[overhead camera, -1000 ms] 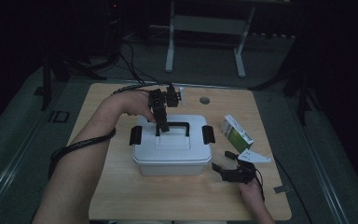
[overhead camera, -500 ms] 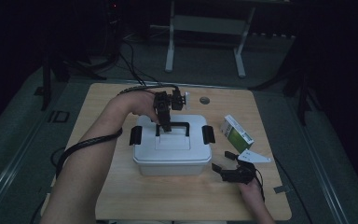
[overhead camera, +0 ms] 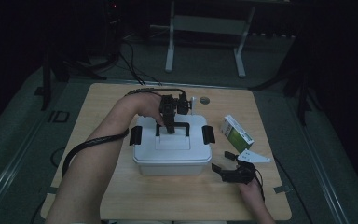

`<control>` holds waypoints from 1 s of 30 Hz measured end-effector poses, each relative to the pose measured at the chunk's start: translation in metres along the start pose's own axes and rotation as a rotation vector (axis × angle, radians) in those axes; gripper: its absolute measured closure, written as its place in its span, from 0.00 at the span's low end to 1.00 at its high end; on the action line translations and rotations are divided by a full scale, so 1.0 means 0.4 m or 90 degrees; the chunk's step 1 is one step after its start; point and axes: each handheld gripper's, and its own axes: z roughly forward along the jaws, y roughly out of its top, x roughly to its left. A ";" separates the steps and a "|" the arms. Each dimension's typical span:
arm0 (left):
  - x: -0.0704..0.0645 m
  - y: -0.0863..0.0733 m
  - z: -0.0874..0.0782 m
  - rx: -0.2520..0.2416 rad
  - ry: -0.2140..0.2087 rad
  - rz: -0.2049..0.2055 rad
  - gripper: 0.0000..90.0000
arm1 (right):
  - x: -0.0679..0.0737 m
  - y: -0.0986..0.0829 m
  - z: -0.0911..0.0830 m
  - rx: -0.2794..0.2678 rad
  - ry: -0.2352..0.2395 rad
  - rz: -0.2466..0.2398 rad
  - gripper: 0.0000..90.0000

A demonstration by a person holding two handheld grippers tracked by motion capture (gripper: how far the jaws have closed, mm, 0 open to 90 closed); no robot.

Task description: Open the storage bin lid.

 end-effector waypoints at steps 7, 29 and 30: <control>-0.003 0.014 -0.007 0.010 0.006 0.009 0.85 | -0.001 0.000 0.000 0.000 0.001 0.001 0.15; -0.011 0.017 -0.014 0.012 -0.016 0.007 0.93 | -0.002 0.000 -0.001 -0.002 0.003 0.004 0.15; -0.012 0.017 -0.014 0.015 -0.014 0.006 0.93 | -0.002 0.000 -0.001 -0.002 0.003 0.004 0.15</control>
